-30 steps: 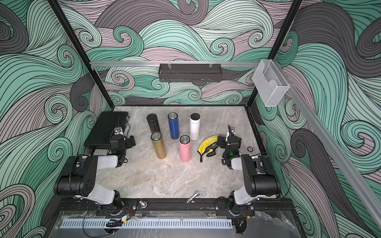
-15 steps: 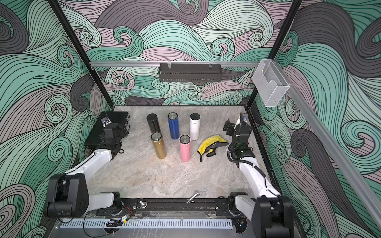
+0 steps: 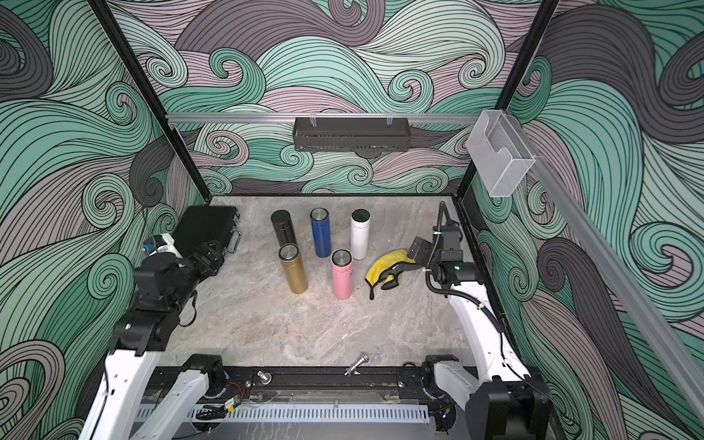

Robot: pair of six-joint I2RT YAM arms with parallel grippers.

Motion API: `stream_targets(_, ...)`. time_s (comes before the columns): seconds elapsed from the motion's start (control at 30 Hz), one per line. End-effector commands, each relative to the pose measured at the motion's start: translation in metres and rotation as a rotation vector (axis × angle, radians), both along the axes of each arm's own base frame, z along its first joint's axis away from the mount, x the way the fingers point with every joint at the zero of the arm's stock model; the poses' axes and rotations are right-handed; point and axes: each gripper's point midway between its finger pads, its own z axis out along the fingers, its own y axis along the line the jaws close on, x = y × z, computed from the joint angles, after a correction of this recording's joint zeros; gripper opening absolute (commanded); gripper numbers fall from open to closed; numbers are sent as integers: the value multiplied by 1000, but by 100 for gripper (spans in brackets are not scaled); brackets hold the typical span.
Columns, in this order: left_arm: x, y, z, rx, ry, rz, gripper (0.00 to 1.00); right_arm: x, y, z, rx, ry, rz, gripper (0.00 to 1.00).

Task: Wipe the surface of the thermos
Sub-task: Pick up the thermos from the center of the board.

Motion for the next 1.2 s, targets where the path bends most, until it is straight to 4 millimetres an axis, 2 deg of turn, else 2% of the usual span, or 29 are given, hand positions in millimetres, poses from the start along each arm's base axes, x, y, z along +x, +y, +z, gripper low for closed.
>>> stream_targets(0.0,-21,-52,-13,-47,130,-300,98,-33,5,-13,33,127,-19,100)
stream_targets(0.07,-26,-71,-17,-33,196,-406,98,-37,9,-13,48,120,5,100)
stream_targets(0.13,-29,-78,-26,26,267,-427,98,-39,15,-13,63,108,32,100)
stream_targets(0.23,-29,-92,-28,119,255,-470,98,-44,16,-17,55,153,41,100)
stream_targets(0.43,-13,-142,-32,184,225,-604,99,-52,31,-28,79,246,124,100)
stream_targets(0.57,-2,-163,-36,234,203,-648,99,-52,32,-34,83,220,134,100)
stream_targets(0.67,10,-170,-40,284,197,-633,99,-51,33,-38,80,218,142,100)
stream_targets(0.9,39,-172,-55,397,222,-568,99,-44,36,-39,83,222,161,99)
stream_targets(1.03,50,-184,-64,387,202,-579,99,-40,37,-39,86,208,166,99)
stream_targets(1.17,57,-187,-69,381,194,-562,99,-38,41,-41,104,209,171,99)
